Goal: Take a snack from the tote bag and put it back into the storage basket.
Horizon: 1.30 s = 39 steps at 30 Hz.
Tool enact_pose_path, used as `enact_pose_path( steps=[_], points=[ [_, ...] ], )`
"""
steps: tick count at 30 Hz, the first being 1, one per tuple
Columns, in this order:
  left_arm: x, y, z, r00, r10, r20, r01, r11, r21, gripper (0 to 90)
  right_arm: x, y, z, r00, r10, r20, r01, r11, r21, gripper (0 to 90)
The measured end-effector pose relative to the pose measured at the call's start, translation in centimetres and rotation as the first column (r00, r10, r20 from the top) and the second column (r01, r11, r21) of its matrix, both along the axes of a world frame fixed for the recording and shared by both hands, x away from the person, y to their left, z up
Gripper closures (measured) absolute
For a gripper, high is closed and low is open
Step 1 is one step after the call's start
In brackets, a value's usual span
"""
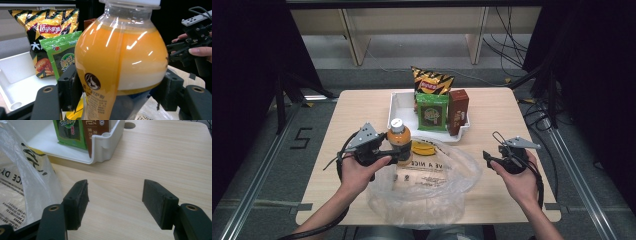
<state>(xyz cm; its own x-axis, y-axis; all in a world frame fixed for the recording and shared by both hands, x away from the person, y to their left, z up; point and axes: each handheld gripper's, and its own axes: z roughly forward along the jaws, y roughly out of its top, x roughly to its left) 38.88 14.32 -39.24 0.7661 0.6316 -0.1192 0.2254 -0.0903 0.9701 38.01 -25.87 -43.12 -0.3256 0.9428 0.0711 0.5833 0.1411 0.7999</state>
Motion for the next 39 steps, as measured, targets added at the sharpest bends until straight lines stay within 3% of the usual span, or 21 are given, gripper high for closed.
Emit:
enact_pose_path(
  steps=[14,26,34,39],
  points=[
    [1.6,-0.5,0.9,0.9999,0.004,0.015,-0.003,1.0000,-0.007,32.6,0.0,-0.1,-0.1,1.0000,0.002,-0.007,-0.002,1.000,-0.004,38.0],
    [2.9,-0.9,1.5,0.9997,0.008,0.021,-0.008,0.9999,0.007,32.6,0.0,0.0,-0.2,0.9999,-0.009,-0.008,0.010,0.999,0.032,37.9],
    [4.1,-0.8,2.1,0.9994,0.016,0.032,-0.016,0.9998,0.008,32.6,-0.1,-0.3,-0.2,0.9998,-0.003,-0.020,0.003,1.000,-0.003,37.8],
    [4.7,-0.9,2.5,0.9992,0.019,0.034,-0.019,0.9998,0.007,32.6,0.0,-0.7,-0.3,0.9999,0.013,0.003,-0.013,1.000,-0.018,37.8]
  ],
)
